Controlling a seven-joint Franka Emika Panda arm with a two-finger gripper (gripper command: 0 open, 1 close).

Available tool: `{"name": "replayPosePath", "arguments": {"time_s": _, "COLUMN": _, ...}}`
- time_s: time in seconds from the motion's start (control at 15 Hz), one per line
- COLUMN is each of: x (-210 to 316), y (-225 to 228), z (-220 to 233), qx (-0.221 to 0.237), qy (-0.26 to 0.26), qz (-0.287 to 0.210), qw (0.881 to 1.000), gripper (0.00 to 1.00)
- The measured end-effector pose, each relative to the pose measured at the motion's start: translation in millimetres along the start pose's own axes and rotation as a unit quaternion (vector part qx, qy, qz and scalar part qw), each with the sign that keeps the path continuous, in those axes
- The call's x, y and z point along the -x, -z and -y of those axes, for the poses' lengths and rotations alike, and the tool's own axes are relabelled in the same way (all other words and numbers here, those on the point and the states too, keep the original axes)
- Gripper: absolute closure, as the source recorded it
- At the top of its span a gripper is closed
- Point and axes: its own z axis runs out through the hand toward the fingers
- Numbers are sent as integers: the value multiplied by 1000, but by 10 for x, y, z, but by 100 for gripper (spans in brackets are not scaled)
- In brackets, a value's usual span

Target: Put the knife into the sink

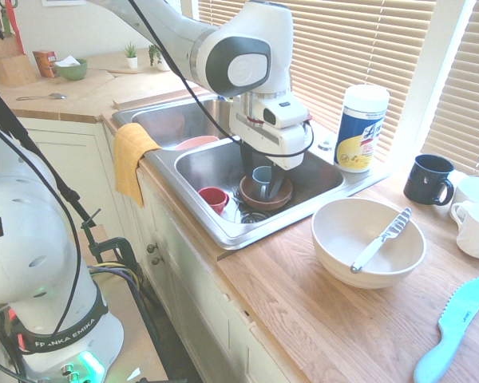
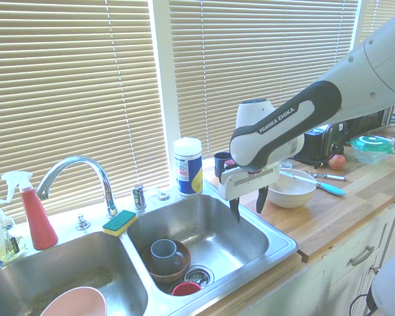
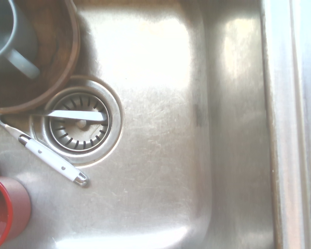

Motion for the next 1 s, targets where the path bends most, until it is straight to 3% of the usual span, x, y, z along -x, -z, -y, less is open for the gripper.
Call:
{"name": "replayPosePath", "arguments": {"time_s": 0.47, "x": -340, "y": 374, "z": -107, "qx": -14, "qy": -2, "qz": -19, "qw": 1000, "gripper": 0}}
{"name": "replayPosePath", "arguments": {"time_s": 0.67, "x": -712, "y": 666, "z": -404, "qx": 5, "qy": 42, "qz": -11, "qw": 999, "gripper": 0}}
{"name": "replayPosePath", "arguments": {"time_s": 1.0, "x": -1264, "y": 694, "z": -1073, "qx": 20, "qy": 104, "qz": -13, "qw": 994, "gripper": 0}}
